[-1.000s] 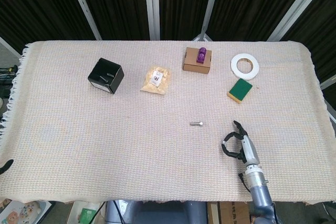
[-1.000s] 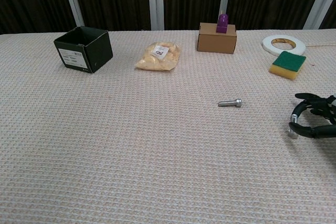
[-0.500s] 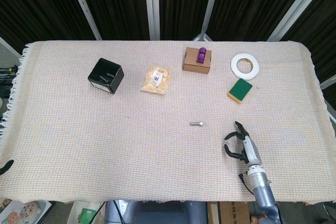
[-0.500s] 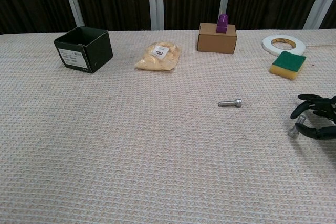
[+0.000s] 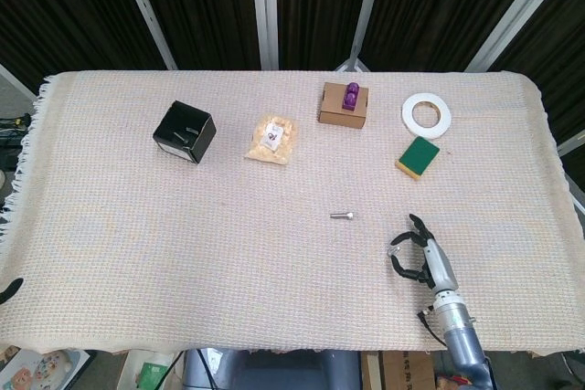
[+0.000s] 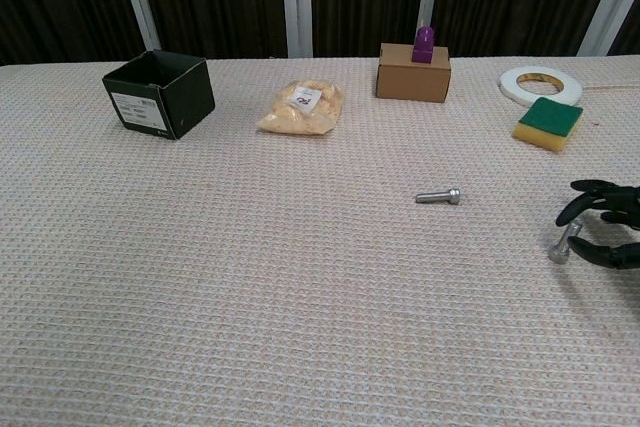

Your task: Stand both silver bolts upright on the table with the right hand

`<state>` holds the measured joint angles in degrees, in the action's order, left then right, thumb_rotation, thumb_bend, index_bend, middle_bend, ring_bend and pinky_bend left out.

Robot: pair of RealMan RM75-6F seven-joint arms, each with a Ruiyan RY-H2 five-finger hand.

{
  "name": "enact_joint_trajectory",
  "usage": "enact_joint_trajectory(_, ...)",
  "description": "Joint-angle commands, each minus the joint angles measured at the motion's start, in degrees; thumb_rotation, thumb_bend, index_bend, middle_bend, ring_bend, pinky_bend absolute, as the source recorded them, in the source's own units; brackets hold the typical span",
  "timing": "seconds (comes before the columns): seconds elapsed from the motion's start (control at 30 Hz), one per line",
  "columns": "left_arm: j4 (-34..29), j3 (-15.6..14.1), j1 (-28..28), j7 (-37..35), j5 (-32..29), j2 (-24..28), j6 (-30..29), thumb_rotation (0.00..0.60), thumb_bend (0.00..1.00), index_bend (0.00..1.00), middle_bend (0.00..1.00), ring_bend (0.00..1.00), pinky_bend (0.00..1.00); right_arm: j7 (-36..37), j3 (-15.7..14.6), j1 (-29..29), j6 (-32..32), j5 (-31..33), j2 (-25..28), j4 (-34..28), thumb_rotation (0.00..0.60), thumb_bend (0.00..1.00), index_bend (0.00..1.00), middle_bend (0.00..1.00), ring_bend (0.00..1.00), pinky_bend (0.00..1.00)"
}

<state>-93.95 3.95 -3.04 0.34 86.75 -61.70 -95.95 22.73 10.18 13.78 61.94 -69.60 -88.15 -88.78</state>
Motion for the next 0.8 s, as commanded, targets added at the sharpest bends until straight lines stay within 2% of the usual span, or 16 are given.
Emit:
enact_joint_trajectory(0.03,0.0,0.0,0.0,-0.1,0.0,0.0,0.0,0.600,0.12,0.08,0.04,0.00,0.14,-1.5,-0.5,0.0,1.0,-1.8,1.6,-3.4,0.600,0.40,0.45,0.03,0.00,0.00)
enact_joint_trajectory(0.13,0.0,0.0,-0.1,-0.2,-0.1,0.0,0.0,0.600,0.12,0.08,0.04,0.00,0.14,-3.8,-0.6,0.3,1.9,-2.9,2.6,-6.4,0.600,0.40,0.41,0.02,0.00,0.00)
enact_joint_trajectory(0.3,0.1,0.1,-0.1,-0.8,-0.3,0.2,0.0,0.600,0.12,0.08,0.04,0.00,0.14,-14.0,0.1,1.8,4.0,-3.3,3.3,-10.7,0.600,0.40,0.36,0.01,0.00,0.00)
enact_joint_trajectory(0.6,0.3,0.3,-0.1,-2.1,-0.7,0.6,0.2,0.600,0.12,0.08,0.04,0.00,0.14,-39.5,4.6,6.8,8.0,5.1,1.2,-17.0,0.600,0.40,0.34,0.00,0.00,0.00)
enact_joint_trajectory(0.8,0.3,0.2,0.0,-2.0,-0.6,0.6,0.5,0.600,0.12,0.08,0.04,0.00,0.14,-51.7,6.9,10.5,10.2,11.8,-0.9,-20.3,0.600,0.40,0.34,0.00,0.00,0.00)
